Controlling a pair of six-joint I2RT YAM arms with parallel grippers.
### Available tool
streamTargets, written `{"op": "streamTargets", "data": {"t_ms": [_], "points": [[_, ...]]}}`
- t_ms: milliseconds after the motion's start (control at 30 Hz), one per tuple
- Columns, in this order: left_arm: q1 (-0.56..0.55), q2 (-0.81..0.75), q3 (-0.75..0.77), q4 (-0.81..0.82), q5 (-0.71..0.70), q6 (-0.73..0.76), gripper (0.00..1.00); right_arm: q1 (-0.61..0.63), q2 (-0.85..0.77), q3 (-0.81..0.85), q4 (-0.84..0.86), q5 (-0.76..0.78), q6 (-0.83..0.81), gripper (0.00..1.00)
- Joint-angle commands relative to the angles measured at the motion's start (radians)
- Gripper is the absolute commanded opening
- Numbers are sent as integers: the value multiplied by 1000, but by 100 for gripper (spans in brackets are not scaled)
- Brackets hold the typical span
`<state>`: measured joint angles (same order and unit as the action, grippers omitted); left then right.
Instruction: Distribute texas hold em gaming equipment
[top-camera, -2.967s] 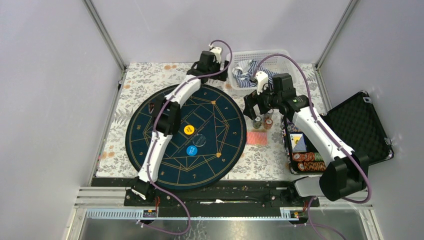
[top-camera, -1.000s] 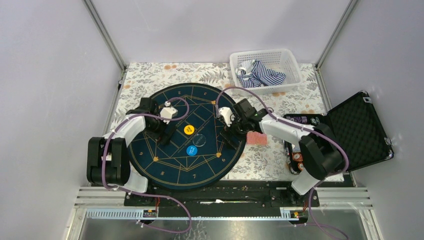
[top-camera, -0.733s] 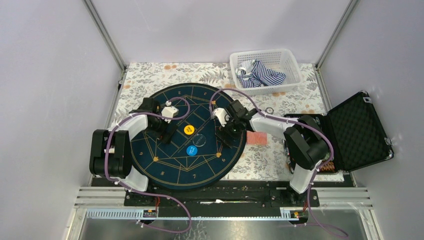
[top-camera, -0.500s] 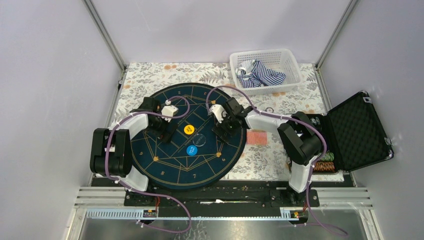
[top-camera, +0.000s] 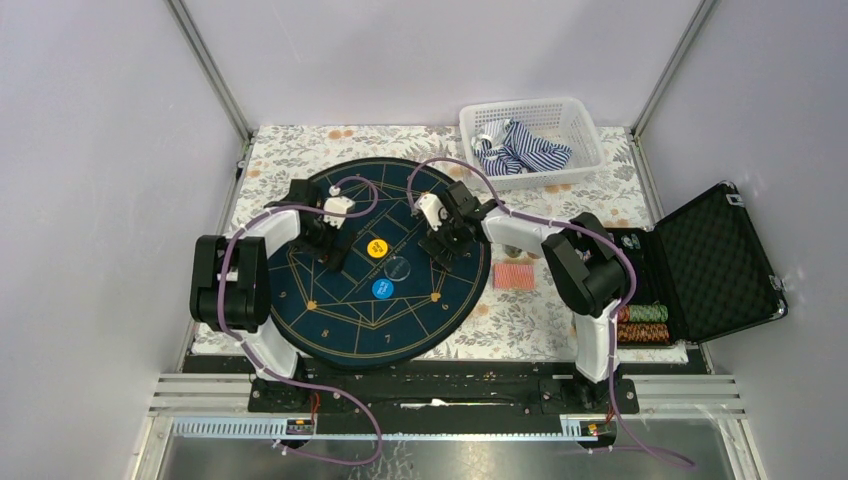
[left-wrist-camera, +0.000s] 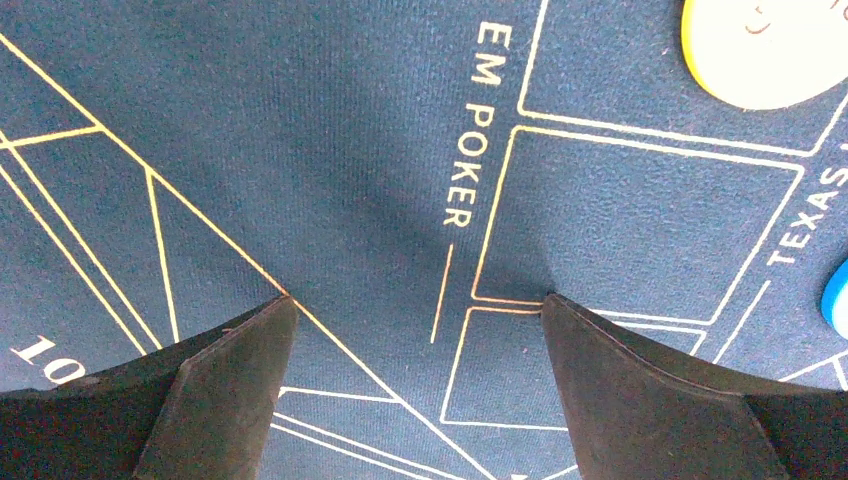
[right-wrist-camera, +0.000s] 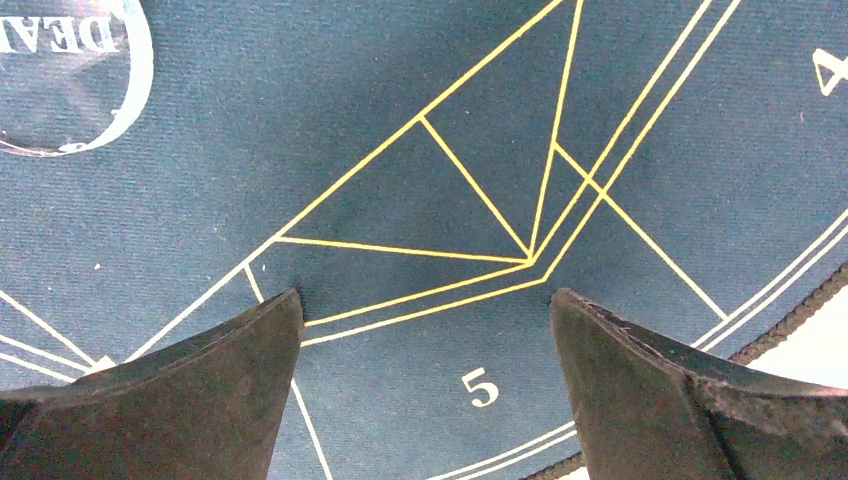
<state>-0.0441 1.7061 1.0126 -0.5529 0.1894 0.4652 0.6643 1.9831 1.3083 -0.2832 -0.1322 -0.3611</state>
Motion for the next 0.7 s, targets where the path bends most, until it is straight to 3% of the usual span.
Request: {"op": "streamTargets", "data": {"t_ms": [0, 367, 533, 667], "points": [[8, 74, 21, 189, 34, -13, 98, -31, 41, 52, -4, 51, -35, 100], [8, -205, 166, -75, 216, -41, 99, -61, -323, 106, -182, -171, 24, 100], [-4, -272, 215, -152, 261, -32, 99, -152, -483, 3, -219, -272, 36, 100], [-105, -296, 205, -159, 219, -21, 99, -215, -601, -134, -215, -320, 34, 100]]}}
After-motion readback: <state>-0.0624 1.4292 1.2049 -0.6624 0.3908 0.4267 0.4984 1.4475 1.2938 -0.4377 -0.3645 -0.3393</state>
